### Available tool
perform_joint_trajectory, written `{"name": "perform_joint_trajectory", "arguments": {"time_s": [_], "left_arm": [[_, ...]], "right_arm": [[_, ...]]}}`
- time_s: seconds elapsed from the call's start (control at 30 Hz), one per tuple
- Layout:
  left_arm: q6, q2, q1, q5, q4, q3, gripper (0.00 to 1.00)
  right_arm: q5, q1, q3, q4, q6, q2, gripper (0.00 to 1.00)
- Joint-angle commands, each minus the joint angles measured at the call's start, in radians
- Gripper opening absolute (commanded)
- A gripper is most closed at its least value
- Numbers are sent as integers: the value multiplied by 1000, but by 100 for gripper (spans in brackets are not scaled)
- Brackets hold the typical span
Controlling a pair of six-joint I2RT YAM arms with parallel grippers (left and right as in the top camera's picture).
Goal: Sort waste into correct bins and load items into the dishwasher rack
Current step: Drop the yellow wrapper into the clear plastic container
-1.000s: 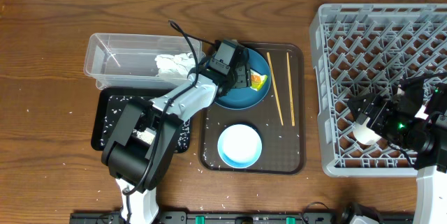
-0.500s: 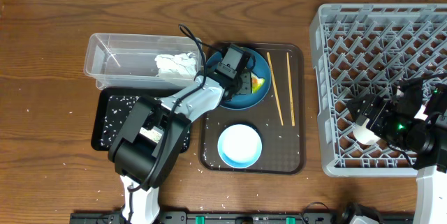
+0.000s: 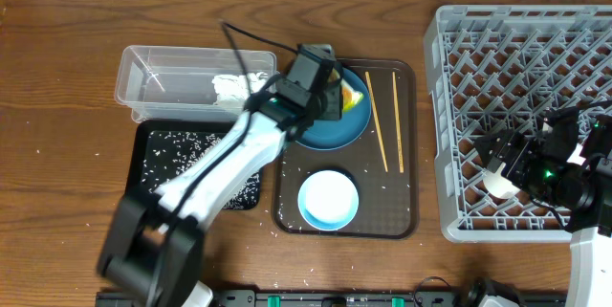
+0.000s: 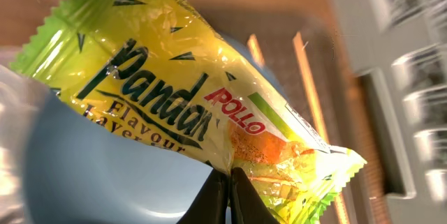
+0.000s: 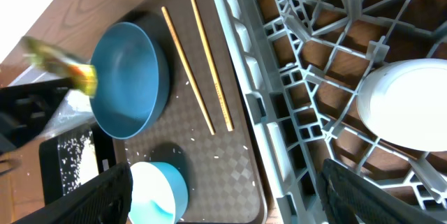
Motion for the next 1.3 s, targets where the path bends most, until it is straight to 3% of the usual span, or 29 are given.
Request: {"name": "perform_joint_trajectory", "arguments": {"time_s": [0.0, 0.13, 0.33, 0.37, 0.4, 0.43, 0.47, 0.53, 0.63, 0.77, 0.83, 1.07, 1.13, 1.27], "left_arm": [[31, -39, 16, -146, -44, 4, 6], [-6, -32, 72, -330, -97, 4, 6], [-60, -13, 233, -308, -89, 3, 6], [-59, -13, 261, -273, -83, 3, 10], [-53, -13, 282, -235, -79, 3, 23], [-31, -13, 304, -186, -76, 5, 49], [-5, -13, 322, -143, -77, 8, 62], [65, -17, 345, -53, -79, 10, 70], [156, -45, 356, 50, -122, 11, 74], [164, -137, 346, 77, -217, 11, 75], [192, -217, 336, 96, -270, 11, 75], [238, -526, 304, 101, -419, 11, 77], [238, -595, 304, 92, -449, 11, 84], [238, -693, 304, 63, -486, 11, 86]], "right_arm": [[-2, 8, -4, -1, 5, -2, 83], [-2, 8, -4, -1, 5, -2, 83], [-2, 8, -4, 4, 5, -2, 83], [-2, 8, -4, 3, 5, -2, 83], [-2, 8, -4, 3, 5, -2, 83], [-2, 8, -4, 3, 5, -2, 82], [-2, 8, -4, 4, 5, -2, 83], [-2, 8, -4, 3, 5, -2, 83], [-2, 8, -4, 3, 4, -2, 83], [-2, 8, -4, -1, 4, -2, 85], [-2, 8, -4, -1, 4, -2, 99], [-2, 8, -4, -2, 5, -2, 99], [-1, 8, -4, -1, 4, -2, 99], [-1, 8, -4, -1, 4, -2, 99]]}}
